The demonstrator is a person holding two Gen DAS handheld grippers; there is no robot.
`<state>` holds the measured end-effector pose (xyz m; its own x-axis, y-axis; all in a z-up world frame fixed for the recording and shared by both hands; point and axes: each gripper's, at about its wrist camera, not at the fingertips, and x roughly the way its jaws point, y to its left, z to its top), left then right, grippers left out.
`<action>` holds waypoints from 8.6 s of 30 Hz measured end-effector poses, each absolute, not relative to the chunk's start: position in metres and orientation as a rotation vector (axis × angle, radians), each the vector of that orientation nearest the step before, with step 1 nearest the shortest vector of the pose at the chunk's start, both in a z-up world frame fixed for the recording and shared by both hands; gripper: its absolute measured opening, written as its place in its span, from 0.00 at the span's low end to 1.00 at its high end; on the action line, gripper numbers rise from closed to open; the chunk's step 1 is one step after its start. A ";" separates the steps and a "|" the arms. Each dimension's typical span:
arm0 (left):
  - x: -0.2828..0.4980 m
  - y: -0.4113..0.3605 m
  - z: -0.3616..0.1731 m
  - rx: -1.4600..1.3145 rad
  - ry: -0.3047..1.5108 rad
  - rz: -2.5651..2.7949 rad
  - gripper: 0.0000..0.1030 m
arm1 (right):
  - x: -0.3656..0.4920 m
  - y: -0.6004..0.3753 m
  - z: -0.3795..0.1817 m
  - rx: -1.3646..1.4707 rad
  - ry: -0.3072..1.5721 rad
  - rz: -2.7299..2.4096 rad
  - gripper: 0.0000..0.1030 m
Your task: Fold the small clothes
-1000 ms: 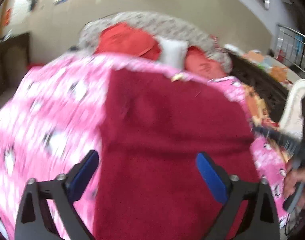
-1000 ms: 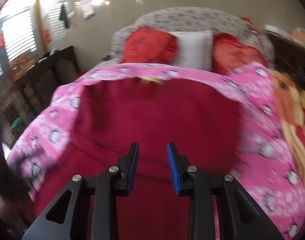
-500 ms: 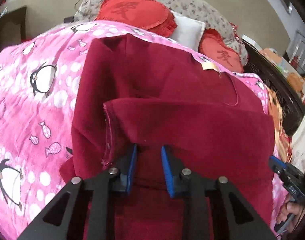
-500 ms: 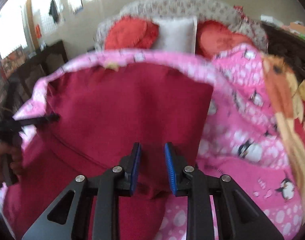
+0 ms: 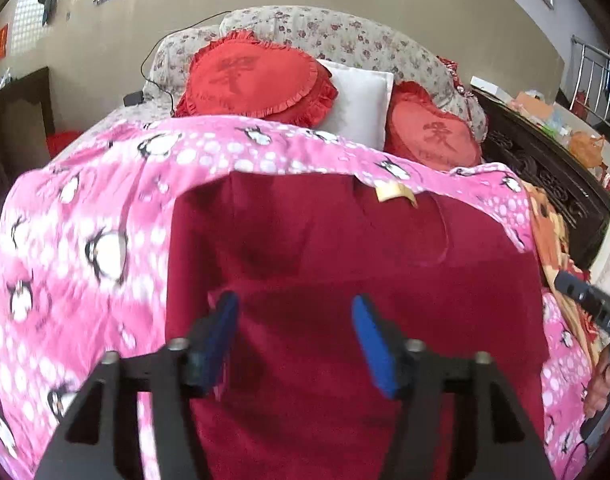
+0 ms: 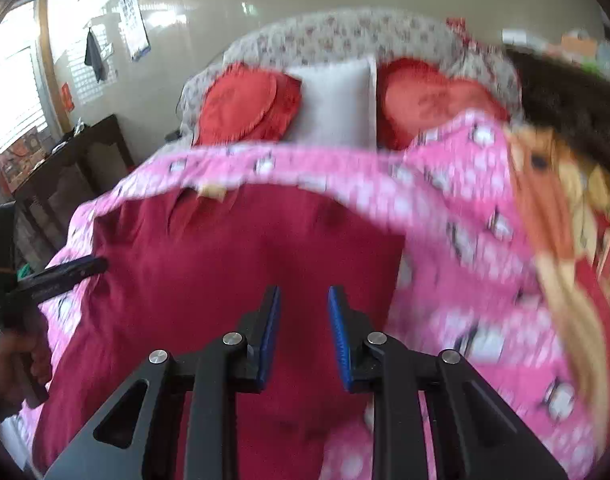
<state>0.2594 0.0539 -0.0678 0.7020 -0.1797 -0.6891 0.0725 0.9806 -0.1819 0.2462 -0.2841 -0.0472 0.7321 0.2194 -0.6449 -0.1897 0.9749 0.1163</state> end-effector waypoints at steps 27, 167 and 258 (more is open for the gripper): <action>0.280 0.030 -0.119 -0.108 0.840 -0.062 1.00 | 0.296 -0.264 -0.100 0.021 0.892 0.079 0.00; -0.032 0.130 -0.133 -0.439 1.030 -0.457 0.53 | -0.101 -0.311 -0.155 0.717 0.908 0.270 0.05; 0.056 0.075 -0.134 -0.177 0.863 -0.131 0.10 | 0.015 -0.279 -0.138 0.163 0.831 0.082 0.00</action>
<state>0.0561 0.0749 -0.1335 0.6435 -0.1860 -0.7425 0.0429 0.9773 -0.2077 0.0155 -0.2794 -0.1382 0.6716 0.1360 -0.7283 -0.0082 0.9843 0.1762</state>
